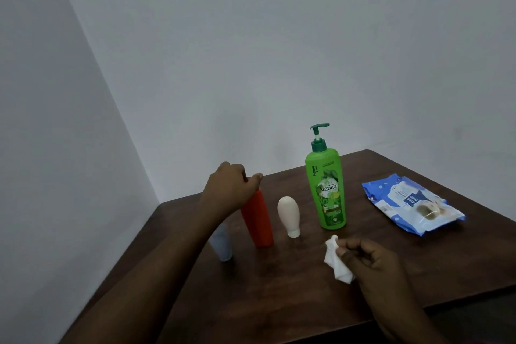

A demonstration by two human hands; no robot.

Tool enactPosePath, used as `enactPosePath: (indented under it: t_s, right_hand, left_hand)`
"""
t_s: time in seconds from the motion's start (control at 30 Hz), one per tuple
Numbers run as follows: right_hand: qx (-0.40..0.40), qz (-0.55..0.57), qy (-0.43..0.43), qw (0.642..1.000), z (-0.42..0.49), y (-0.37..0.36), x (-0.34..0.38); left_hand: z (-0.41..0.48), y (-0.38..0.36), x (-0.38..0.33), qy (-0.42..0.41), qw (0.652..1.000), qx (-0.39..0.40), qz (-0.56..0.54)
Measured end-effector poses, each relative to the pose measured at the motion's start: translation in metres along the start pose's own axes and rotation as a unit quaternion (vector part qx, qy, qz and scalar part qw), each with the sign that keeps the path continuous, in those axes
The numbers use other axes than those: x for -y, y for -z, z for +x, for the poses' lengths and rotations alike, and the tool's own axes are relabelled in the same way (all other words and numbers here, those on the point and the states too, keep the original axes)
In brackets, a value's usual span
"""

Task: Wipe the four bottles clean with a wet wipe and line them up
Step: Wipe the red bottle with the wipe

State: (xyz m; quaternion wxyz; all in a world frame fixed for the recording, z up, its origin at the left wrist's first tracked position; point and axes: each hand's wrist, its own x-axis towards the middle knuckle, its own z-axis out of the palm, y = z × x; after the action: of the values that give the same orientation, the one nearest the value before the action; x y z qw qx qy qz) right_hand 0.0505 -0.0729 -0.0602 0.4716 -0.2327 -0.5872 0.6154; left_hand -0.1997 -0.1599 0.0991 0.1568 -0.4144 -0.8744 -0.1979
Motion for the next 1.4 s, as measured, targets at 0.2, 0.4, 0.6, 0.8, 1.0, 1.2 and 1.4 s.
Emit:
enactPosePath:
  t_s: [0.2,0.4,0.6,0.8,1.0,1.2,1.4]
  right_hand:
    - [0.006,0.005,-0.003,1.0,-0.004,0.0,0.003]
    - [0.008,-0.005,0.0,1.0,-0.003,0.001,0.005]
    - [0.004,0.0,0.007,1.0,-0.003,0.001,0.002]
    - [0.008,-0.009,0.016,1.0,-0.002,0.001,0.002]
    - [0.009,-0.021,0.017,1.0,-0.001,0.002,0.001]
    - [0.013,-0.02,0.017,1.0,-0.001,0.0,0.003]
    - [0.008,-0.021,0.017,1.0,0.0,0.001,0.004]
  left_hand:
    - [0.0,0.027,0.005,-0.027,0.986,0.1,-0.131]
    - [0.008,0.043,0.017,-0.018,0.964,0.184,-0.189]
    - [0.009,0.041,0.033,-0.03,0.93,0.206,-0.303]
    - [0.013,0.035,0.04,-0.03,0.914,0.2,-0.352]
    - [0.016,0.035,0.04,-0.029,0.906,0.213,-0.366]
    - [0.017,0.031,0.045,-0.026,0.906,0.198,-0.372]
    - [0.02,0.031,0.04,-0.036,0.904,0.211,-0.37]
